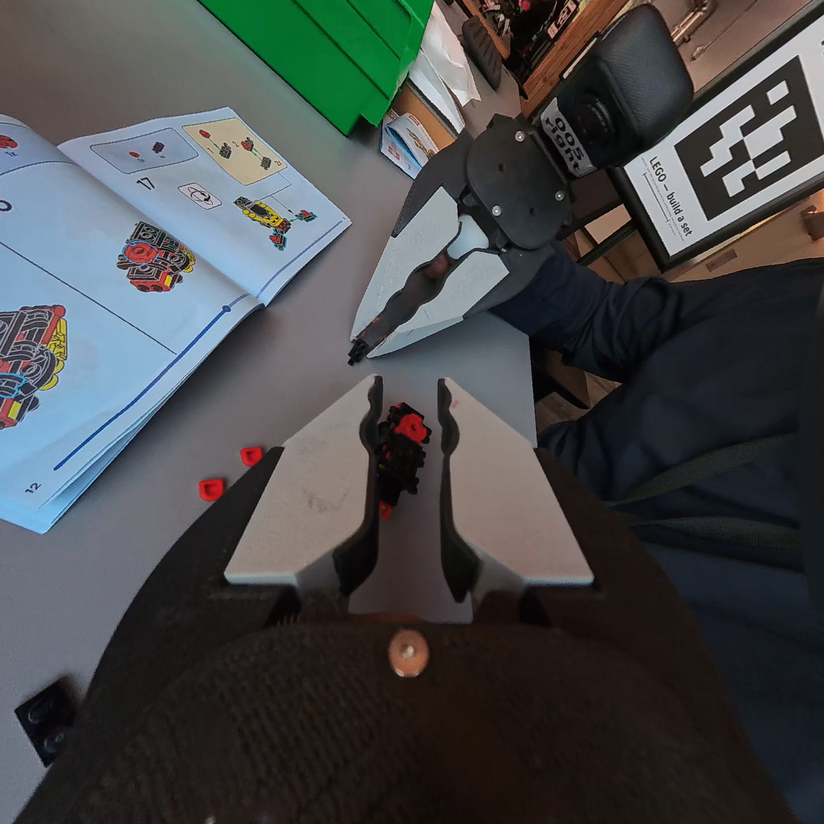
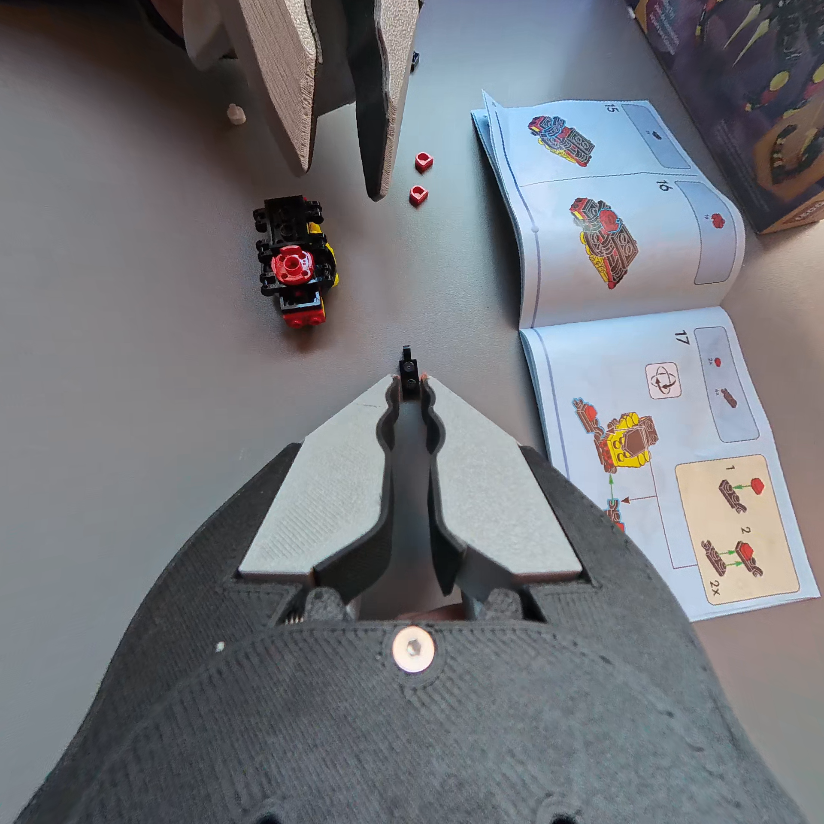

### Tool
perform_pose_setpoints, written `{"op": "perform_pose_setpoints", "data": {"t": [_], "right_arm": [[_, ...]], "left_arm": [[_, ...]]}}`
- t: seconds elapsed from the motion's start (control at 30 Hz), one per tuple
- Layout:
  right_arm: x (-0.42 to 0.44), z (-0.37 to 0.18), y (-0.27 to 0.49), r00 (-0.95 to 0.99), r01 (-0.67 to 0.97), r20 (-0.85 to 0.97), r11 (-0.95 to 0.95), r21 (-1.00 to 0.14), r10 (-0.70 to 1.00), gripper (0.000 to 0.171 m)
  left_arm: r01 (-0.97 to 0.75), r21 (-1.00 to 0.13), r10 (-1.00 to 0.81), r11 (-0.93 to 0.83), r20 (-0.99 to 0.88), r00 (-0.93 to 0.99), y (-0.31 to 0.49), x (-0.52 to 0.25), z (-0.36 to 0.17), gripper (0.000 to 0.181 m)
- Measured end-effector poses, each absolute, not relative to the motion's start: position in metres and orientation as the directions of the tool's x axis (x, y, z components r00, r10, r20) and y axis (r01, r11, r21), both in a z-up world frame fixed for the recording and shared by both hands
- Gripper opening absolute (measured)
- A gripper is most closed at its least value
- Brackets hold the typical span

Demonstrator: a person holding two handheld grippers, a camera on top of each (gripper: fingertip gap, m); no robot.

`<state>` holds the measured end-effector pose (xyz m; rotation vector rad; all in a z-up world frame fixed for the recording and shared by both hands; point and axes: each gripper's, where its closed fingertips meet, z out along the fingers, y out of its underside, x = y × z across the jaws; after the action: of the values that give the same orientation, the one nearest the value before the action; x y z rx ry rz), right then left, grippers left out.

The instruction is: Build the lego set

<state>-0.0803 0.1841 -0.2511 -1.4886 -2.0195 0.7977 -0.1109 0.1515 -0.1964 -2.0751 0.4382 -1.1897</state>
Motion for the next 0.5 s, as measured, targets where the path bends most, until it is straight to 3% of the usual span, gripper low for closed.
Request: {"op": "perform_pose_setpoints", "data": {"t": [0.03, 0.33, 0.5], "right_arm": [[-0.08, -0.251, 0.184, -0.274, 0.665, 0.058, 0.233, -0.71, 0.96, 0.006], [-0.084, -0.229, 0.191, -0.227, 0.604, -0.004, 0.138, -0.785, 0.974, 0.015], [-0.085, -0.207, 0.214, -0.12, 0.525, -0.023, 0.043, -0.85, 0.993, 0.014]], "left_arm": [[0.048, -0.711, -0.589, -0.701, 0.616, 0.522, 0.151, -0.111, -0.196, 0.022], [0.058, -0.756, -0.57, -0.653, 0.54, 0.62, 0.164, -0.133, -0.193, 0.022], [-0.136, -0.788, -0.471, -0.601, 0.211, 0.856, 0.179, -0.185, -0.218, 0.02]]}}
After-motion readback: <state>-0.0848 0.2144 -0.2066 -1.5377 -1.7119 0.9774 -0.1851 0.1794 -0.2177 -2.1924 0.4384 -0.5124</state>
